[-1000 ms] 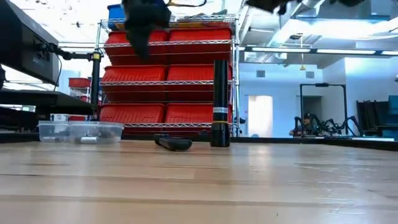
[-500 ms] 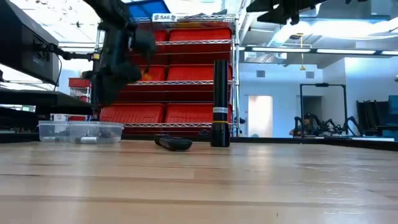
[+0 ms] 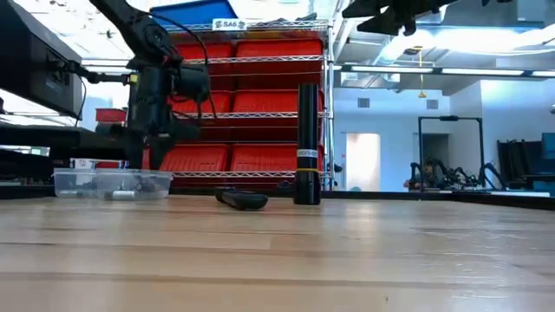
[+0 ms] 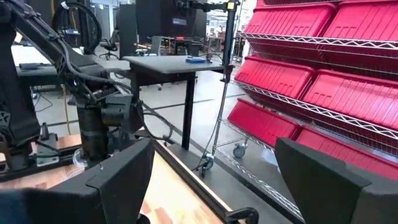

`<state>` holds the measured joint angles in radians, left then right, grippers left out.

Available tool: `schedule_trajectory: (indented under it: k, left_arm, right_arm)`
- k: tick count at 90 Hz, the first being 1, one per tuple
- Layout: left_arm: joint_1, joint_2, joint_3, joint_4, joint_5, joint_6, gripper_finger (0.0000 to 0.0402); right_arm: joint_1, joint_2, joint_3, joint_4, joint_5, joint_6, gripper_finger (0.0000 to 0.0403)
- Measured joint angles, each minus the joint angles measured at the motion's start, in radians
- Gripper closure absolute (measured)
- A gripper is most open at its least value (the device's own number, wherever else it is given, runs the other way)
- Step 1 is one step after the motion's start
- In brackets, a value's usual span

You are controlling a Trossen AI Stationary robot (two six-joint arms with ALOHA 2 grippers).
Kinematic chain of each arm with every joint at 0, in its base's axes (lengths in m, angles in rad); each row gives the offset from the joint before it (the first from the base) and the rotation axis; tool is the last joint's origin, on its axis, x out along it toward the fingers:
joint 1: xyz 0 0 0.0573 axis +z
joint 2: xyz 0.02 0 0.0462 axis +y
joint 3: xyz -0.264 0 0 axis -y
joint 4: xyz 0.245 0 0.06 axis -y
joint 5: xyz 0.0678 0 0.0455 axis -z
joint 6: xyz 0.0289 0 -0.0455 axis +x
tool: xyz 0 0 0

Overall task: Insert battery
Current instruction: Insert the brown battery into the flashlight's battery compartment

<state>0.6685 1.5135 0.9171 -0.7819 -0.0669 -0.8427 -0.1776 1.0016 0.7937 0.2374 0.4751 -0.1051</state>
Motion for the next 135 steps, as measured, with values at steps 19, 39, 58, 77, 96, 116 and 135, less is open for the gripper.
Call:
schedule_trajectory:
  k: [19, 39, 58, 77, 96, 116, 135]
  left_arm:
    - [0.000, 0.000, -0.058, -0.013, -0.001, -0.077, 0.0286]
    - [0.000, 0.000, -0.117, 0.109, -0.002, -0.180, 0.0286]
    - [0.000, 0.000, -0.160, 0.201, -0.006, -0.199, 0.0286]
    - [-0.003, 0.005, -0.184, 0.202, -0.027, -0.074, 0.0299]
    - [-0.004, 0.006, -0.185, 0.217, -0.039, -0.006, 0.0377]
    - [-0.024, -0.014, -0.102, 0.136, -0.078, 0.111, 0.0382]
    - [-0.042, -0.129, 0.039, 0.080, -0.124, 0.201, 0.0384]
  right_arm:
    - [0.000, 0.000, 0.000, -0.024, -0.002, 0.000, 0.0081]
    - [0.000, 0.000, 0.000, -0.073, -0.002, 0.000, 0.0081]
    - [0.000, 0.000, 0.000, -0.109, -0.003, 0.000, 0.0081]
    - [0.000, 0.000, 0.000, -0.112, -0.003, 0.000, 0.0081]
    - [0.000, 0.000, 0.000, -0.112, -0.003, 0.000, 0.0081]
    - [0.000, -0.004, 0.000, -0.111, -0.003, -0.001, 0.0081]
    - [0.000, -0.043, 0.000, -0.125, -0.003, -0.072, 0.0081]
